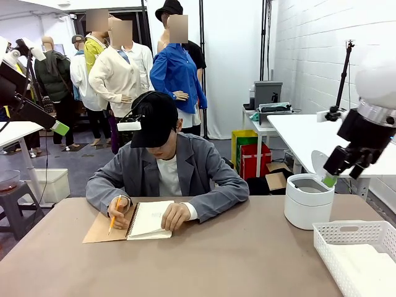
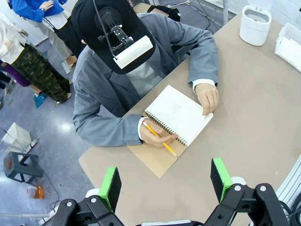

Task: Sort the paper based on its condition.
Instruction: If a person hands you a paper, place it in the Organizing basket , and if it's crumpled, put it in the Trash can.

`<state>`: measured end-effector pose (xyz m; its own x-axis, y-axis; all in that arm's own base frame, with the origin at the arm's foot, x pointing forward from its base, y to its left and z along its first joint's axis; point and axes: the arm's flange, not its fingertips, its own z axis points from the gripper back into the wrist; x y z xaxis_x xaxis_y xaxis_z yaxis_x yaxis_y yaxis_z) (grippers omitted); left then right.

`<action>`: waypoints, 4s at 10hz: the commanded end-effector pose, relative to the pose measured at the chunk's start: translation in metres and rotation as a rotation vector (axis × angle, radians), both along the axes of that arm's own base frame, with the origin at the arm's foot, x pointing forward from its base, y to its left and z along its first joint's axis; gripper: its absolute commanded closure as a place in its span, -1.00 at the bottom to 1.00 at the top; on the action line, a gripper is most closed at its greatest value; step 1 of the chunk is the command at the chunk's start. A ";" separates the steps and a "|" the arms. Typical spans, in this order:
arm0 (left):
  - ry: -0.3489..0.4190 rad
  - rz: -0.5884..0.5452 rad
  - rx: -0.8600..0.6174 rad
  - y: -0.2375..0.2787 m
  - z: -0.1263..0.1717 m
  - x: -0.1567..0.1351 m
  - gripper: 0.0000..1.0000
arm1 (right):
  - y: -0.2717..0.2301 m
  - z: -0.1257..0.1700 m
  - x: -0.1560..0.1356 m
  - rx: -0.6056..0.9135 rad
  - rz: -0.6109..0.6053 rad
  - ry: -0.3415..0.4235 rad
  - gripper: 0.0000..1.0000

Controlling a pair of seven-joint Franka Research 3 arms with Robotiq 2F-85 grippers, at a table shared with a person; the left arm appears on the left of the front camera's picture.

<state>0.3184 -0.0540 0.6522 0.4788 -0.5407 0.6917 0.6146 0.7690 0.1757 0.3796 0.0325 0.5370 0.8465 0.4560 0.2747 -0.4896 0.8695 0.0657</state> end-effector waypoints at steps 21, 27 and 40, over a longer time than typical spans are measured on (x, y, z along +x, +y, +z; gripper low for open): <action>-0.002 0.002 -0.001 0.001 0.000 0.000 -1.00 | 0.210 0.133 0.063 0.362 0.617 -0.324 -1.00; -0.002 0.002 -0.001 0.001 0.000 0.000 -1.00 | 0.225 0.117 0.038 0.347 0.612 -0.330 -1.00; -0.002 0.002 -0.001 0.001 0.000 0.000 -1.00 | 0.226 0.127 0.045 0.334 0.647 -0.326 -1.00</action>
